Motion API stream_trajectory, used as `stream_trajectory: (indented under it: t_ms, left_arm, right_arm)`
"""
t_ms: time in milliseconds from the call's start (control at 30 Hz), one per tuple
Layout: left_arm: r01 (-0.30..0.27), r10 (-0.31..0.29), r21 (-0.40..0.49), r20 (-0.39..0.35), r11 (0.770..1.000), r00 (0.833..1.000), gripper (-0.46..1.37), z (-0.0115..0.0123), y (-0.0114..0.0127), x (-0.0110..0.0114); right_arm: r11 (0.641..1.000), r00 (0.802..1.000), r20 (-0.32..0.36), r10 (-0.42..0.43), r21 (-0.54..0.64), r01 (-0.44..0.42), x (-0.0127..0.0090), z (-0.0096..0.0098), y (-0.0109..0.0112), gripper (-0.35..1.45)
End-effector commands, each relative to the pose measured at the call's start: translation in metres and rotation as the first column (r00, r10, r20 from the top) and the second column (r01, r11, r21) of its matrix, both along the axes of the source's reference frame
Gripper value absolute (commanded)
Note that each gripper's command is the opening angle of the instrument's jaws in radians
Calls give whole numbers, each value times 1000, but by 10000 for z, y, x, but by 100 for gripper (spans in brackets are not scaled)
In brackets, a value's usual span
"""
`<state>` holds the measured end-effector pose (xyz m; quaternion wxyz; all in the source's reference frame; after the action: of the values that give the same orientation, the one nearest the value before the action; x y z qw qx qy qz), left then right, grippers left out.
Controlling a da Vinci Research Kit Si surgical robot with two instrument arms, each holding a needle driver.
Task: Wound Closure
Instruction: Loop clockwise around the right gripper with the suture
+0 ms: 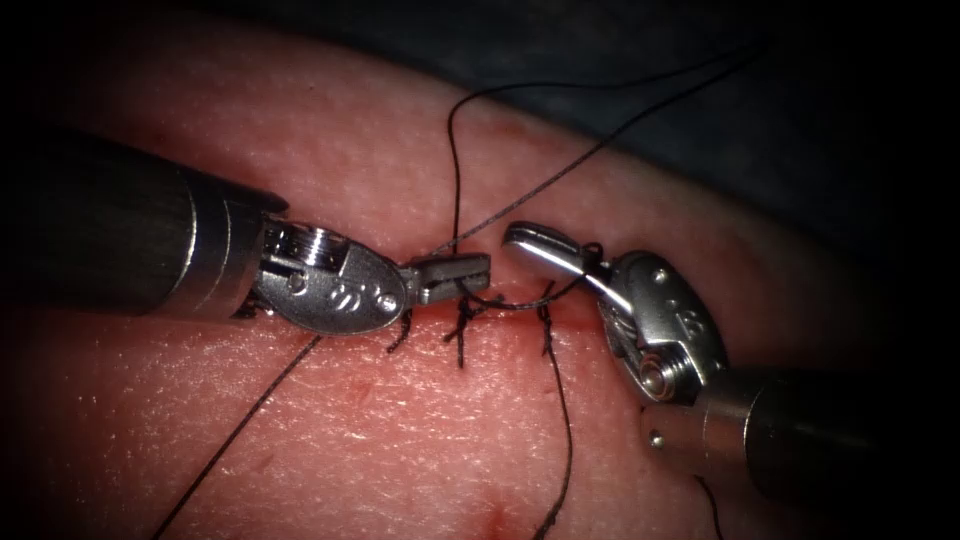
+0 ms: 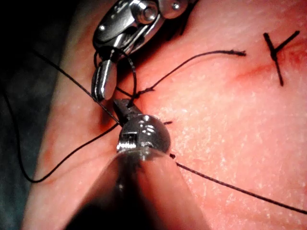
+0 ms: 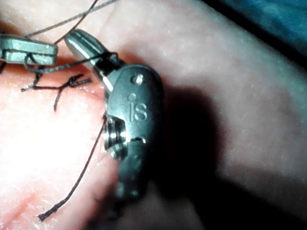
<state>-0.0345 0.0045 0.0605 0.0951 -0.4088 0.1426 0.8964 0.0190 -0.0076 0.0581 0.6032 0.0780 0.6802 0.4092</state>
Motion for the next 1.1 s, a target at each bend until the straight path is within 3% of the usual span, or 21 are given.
stream_trajectory:
  t_ms: [33, 200, 433, 633, 867, 1100]
  left_arm:
    - [-9, 9, 11, 4, 1000, 1000, -35, 3, -1, -4]
    - [-13, 13, 23, 2, 1000, 1000, -35, 14, -2, -10]
    - [-10, 10, 40, 1, 999, 1000, -35, 38, -2, -10]
    - [-12, 12, 46, 5, 999, 1000, -35, 41, -3, -11]
    - [-12, 12, 49, 7, 999, 1000, -35, 36, -8, -22]
    - [-10, 10, 44, 2, 999, 1000, -35, 32, -11, -32]
  right_arm:
    - [1000, 1000, -12, 0, -7, 0, 0, 0, 0, -35]
    - [1000, 999, -44, -15, -21, 14, -1, -2, -1, -35]
    - [994, 988, -111, -104, -28, 102, 0, -12, -12, -35]
    - [974, 965, -153, -212, -110, 197, 3, -19, -17, -35]
    - [899, 901, -136, -412, -222, 378, 1, -21, -12, -35]
    - [787, 799, -106, -592, -288, 545, 2, -23, -13, -35]
